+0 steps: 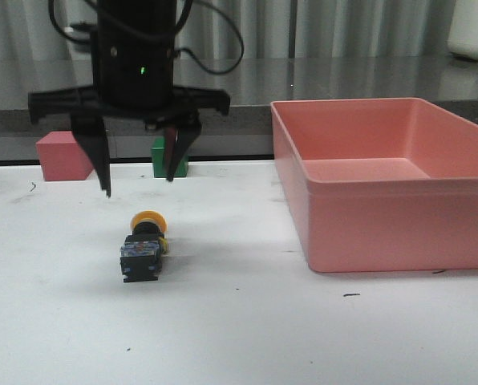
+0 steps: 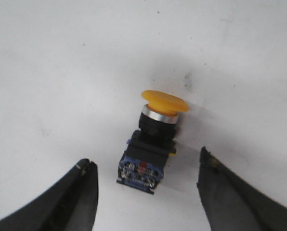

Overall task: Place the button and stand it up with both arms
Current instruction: 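Open the right gripper to set the switch on the table, withdraw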

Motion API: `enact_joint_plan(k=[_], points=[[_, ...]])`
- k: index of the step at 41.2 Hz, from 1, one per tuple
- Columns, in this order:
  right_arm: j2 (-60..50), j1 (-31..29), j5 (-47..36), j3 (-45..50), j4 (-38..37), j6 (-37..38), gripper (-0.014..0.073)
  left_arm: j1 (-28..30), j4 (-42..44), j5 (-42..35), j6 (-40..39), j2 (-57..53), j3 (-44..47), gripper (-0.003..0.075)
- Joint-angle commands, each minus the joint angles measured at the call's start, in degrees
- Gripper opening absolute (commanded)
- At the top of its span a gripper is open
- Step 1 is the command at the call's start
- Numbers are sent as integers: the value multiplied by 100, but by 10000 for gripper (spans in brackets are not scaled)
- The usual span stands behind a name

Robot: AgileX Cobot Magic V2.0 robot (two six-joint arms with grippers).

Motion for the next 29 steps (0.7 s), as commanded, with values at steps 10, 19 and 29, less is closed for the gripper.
enact_joint_plan(k=[10, 19, 29], points=[[-2145, 11, -223, 1199, -67, -1787, 478, -40, -58, -423, -13, 64, -168, 511], [-3758, 11, -1247, 2997, 40, -2262, 478, -40, -58, -423, -13, 64, -168, 511], [-5479, -3, -2063, 4812, 6, -2262, 478, -40, -58, -423, -13, 64, -168, 511]])
